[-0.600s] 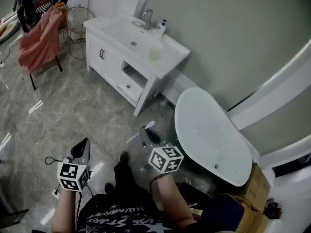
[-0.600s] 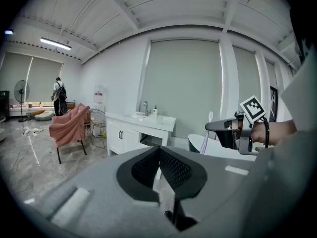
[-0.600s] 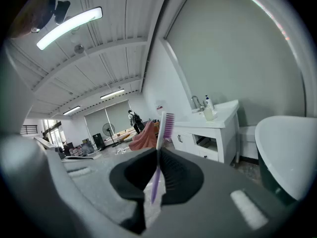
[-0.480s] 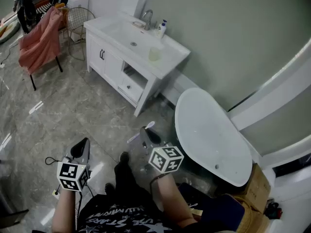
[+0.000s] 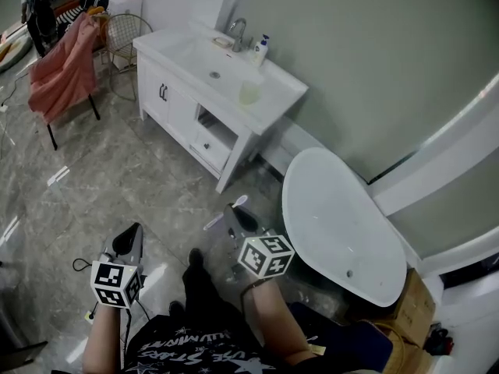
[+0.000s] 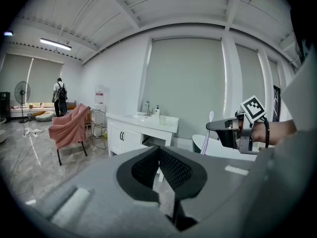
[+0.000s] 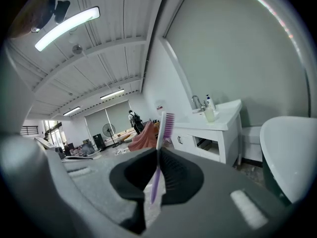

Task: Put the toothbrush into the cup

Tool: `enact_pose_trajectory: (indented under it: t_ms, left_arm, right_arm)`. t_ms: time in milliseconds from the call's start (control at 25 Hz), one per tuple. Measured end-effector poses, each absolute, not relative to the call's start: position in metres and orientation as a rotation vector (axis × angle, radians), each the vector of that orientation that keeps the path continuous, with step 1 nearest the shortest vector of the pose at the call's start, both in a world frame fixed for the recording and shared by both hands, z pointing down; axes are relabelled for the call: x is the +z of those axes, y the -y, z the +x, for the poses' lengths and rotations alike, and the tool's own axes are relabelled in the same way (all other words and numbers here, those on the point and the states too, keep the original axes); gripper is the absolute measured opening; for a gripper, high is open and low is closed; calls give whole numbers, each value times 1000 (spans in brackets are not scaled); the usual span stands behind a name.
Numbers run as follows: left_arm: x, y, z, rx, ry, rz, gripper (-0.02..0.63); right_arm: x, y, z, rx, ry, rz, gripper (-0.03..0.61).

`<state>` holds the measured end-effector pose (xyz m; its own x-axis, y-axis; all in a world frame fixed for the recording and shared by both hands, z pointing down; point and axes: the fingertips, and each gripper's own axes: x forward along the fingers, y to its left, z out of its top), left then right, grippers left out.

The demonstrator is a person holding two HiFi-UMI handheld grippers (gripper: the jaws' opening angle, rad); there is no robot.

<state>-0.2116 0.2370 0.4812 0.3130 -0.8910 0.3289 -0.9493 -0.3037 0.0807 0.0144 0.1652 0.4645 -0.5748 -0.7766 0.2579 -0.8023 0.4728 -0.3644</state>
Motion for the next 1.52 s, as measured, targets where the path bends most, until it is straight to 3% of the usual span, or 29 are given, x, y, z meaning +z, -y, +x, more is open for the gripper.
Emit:
enact_pose_trajectory:
  t_ms: [880,1520]
  left_arm:
    - [459,57,-131,326,1603,2412,9]
    - [467,174,-126,307,1516,2422,9]
  right_arm:
    - [443,119,113,725,2654,1616,25]
    - [454,223,122,741,2603,1691,25]
